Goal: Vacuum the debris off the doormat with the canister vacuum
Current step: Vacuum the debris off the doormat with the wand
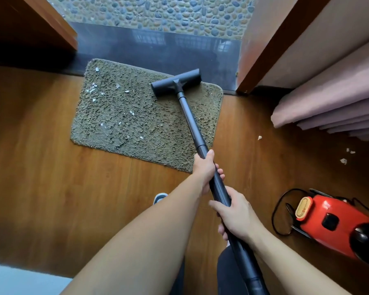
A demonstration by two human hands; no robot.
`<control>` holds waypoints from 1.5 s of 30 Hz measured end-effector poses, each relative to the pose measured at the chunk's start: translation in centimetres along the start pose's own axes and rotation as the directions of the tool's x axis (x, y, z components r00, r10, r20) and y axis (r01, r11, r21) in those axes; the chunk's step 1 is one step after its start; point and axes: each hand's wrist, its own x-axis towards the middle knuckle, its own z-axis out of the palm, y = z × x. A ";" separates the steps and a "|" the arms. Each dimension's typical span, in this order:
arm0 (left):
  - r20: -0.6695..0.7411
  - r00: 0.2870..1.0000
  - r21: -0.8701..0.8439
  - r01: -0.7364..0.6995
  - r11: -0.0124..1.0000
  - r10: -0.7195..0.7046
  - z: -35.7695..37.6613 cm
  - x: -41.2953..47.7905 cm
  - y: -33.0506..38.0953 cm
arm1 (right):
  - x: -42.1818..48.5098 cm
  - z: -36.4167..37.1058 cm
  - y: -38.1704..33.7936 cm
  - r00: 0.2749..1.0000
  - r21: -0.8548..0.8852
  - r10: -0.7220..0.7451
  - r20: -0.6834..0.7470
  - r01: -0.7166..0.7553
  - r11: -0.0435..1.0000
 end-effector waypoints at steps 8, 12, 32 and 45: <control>-0.017 1.000 0.005 0.009 1.000 -0.008 -0.6 -0.5 1.6 | -0.1 0.2 -1.7 0.999 0.007 0.026 0.023 -0.026 1.000; -0.042 0.998 -0.028 0.037 0.999 -0.039 -0.2 -2.1 -0.9 | -2.0 -0.7 0.1 0.997 -0.024 0.034 0.063 -0.033 0.999; -0.095 0.995 -0.078 0.005 0.997 -0.013 -4.2 -0.7 -0.1 | -0.9 2.4 -1.7 0.997 -0.118 -0.001 0.078 0.011 0.993; -0.056 0.998 -0.074 0.008 0.997 -0.013 -7.0 2.1 7.1 | 3.1 4.7 -7.6 0.995 -0.068 -0.027 0.100 0.034 0.997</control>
